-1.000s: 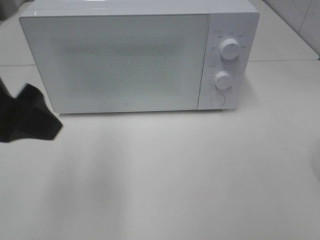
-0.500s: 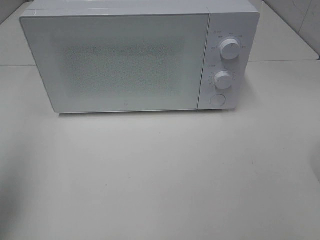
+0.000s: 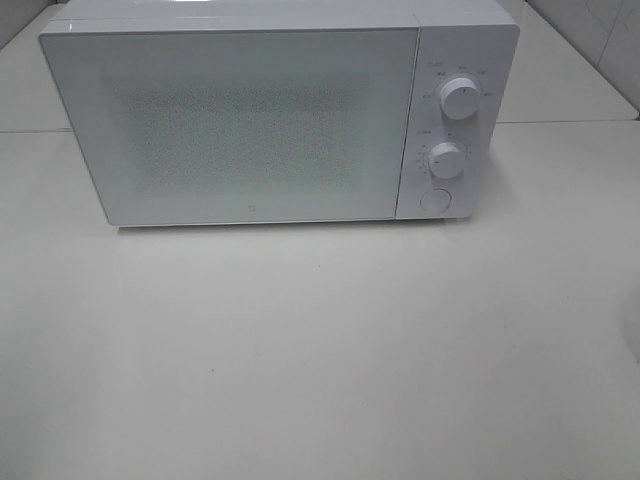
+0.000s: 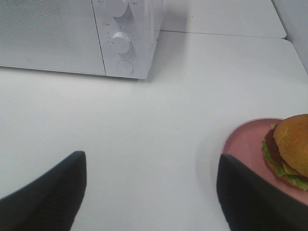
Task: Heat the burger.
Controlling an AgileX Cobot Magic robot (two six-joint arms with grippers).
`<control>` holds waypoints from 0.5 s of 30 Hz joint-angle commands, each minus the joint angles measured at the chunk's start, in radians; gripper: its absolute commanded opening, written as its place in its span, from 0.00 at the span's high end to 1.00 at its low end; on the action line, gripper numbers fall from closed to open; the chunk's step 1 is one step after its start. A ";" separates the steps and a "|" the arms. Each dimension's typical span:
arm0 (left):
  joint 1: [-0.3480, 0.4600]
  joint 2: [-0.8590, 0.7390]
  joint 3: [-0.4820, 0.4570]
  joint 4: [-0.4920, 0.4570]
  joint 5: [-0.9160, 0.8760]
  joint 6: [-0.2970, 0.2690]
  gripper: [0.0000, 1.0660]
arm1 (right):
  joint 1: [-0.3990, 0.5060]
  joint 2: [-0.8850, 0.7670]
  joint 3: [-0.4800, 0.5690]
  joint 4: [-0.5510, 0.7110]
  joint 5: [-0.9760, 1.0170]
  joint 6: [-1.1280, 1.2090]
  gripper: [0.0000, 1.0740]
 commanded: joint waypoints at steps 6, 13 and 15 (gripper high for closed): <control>-0.009 -0.110 0.020 0.012 -0.028 0.000 0.04 | -0.007 -0.029 0.001 0.000 -0.005 -0.006 0.31; -0.127 -0.299 0.036 0.021 -0.034 -0.006 0.04 | -0.007 -0.029 0.001 0.000 -0.005 -0.006 0.31; -0.129 -0.321 0.036 0.022 -0.034 -0.012 0.04 | -0.007 -0.029 0.001 0.000 -0.005 -0.006 0.31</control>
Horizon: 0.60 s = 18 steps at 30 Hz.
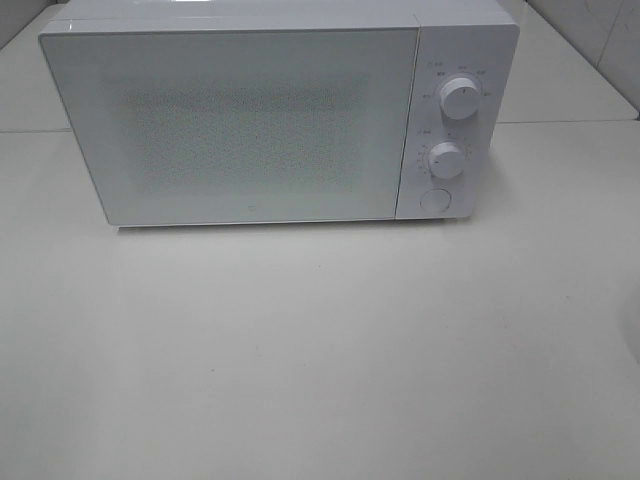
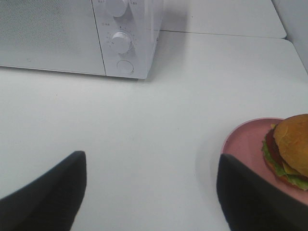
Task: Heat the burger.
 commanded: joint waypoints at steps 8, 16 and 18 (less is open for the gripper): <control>-0.013 -0.055 0.003 -0.002 -0.016 -0.066 0.04 | -0.007 -0.027 0.001 0.000 -0.005 -0.006 0.31; -0.013 -0.054 0.003 0.005 -0.017 -0.061 0.04 | -0.007 -0.026 0.001 0.000 -0.005 -0.006 0.31; -0.013 -0.054 0.003 0.005 -0.017 -0.061 0.04 | -0.007 -0.026 0.001 0.000 -0.005 -0.006 0.31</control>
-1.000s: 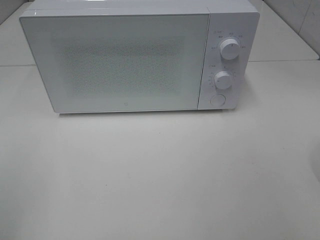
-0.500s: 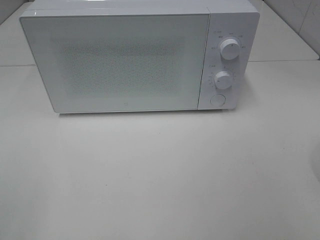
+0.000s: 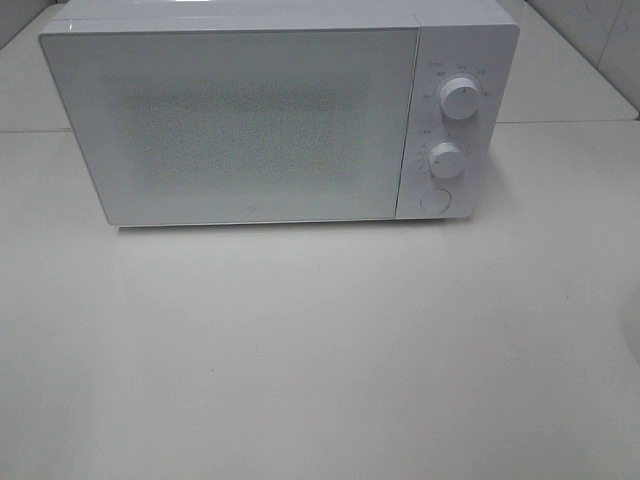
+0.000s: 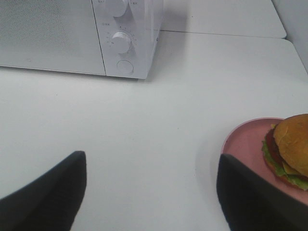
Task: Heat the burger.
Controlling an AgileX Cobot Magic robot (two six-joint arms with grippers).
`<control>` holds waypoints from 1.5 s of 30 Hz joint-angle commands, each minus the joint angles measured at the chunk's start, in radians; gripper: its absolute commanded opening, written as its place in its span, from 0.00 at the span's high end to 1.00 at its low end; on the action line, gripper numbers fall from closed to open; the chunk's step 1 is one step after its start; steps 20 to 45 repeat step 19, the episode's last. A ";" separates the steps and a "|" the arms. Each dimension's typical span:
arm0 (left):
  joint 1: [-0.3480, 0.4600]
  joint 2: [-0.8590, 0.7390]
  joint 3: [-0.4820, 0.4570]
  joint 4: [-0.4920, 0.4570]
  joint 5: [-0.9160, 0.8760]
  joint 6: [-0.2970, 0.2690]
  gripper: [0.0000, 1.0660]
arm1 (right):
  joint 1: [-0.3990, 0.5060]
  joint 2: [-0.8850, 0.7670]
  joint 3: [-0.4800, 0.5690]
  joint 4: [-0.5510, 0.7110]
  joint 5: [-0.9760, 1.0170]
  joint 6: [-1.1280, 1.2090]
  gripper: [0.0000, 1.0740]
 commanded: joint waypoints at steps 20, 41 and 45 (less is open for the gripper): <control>-0.004 -0.023 0.003 0.005 -0.018 -0.004 0.04 | -0.007 -0.026 0.001 0.000 -0.005 -0.006 0.31; -0.004 -0.023 0.003 0.005 -0.018 -0.004 0.04 | -0.007 -0.026 0.001 0.000 -0.005 -0.006 0.31; -0.004 -0.023 0.003 0.005 -0.018 -0.004 0.04 | -0.007 -0.026 0.001 0.000 -0.005 -0.006 0.31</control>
